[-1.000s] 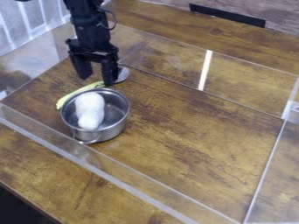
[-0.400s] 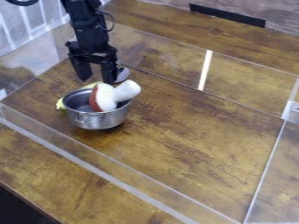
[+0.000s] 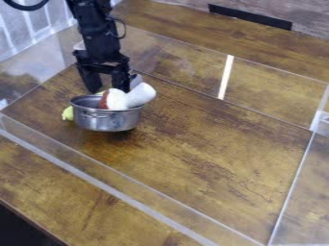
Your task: Move the green spoon to the left
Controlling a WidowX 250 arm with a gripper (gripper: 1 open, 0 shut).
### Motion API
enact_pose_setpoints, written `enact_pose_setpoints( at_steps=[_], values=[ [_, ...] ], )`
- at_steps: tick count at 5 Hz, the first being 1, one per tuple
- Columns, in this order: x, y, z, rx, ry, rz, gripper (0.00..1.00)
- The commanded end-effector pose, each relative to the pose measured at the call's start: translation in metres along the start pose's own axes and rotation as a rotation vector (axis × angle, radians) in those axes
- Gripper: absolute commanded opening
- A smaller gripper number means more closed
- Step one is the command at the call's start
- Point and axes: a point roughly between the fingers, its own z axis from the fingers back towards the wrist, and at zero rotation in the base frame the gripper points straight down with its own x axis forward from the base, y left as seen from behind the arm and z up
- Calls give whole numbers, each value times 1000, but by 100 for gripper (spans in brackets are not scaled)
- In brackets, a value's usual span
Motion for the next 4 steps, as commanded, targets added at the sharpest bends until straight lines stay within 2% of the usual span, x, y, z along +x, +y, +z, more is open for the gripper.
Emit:
enact_pose_setpoints(
  at_steps=[1,2,4],
  values=[
    [1,12,49,33,-103,29,100],
    [-3,16,56,33,-113,46,100],
    [-31,16,61,34,-92,64,100]
  ],
)
